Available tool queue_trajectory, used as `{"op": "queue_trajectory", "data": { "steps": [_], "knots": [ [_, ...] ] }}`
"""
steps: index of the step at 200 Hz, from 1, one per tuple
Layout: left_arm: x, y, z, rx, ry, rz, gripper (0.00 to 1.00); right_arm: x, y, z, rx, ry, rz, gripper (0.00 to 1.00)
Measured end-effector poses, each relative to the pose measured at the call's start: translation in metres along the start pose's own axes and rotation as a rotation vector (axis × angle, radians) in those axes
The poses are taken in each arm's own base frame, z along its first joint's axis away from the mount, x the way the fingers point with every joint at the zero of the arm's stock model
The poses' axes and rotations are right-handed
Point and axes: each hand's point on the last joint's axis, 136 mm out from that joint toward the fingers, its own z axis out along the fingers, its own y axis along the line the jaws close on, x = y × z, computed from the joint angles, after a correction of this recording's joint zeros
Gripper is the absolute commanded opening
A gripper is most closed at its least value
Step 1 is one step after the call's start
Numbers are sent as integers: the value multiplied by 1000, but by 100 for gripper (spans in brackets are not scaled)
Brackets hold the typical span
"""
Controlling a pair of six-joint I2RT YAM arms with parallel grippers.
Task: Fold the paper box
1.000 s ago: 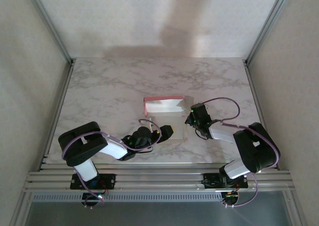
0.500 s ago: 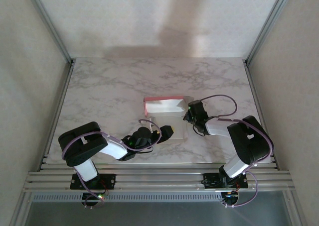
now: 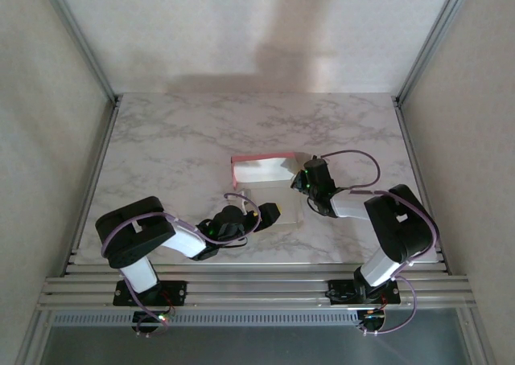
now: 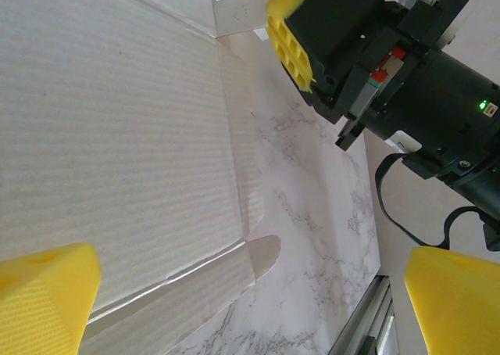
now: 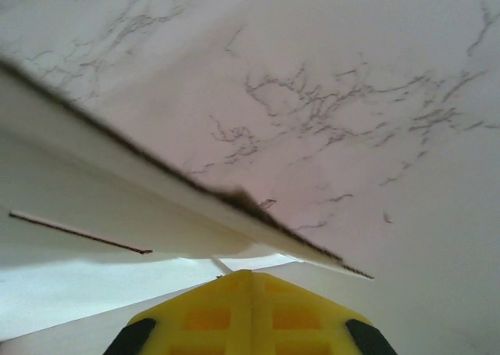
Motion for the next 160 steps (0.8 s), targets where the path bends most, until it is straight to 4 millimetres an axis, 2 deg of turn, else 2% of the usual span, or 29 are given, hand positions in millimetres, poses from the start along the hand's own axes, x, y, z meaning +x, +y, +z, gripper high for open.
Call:
{"op": "queue_trajectory", "data": {
  "steps": [86,160],
  "knots": [
    [1,0,0,2,1,0,100,9,21,6,-96,24,-10,0],
    [1,-1,0,3,1,1,100,22,20,18,-58,63,-9,0]
  ]
}}
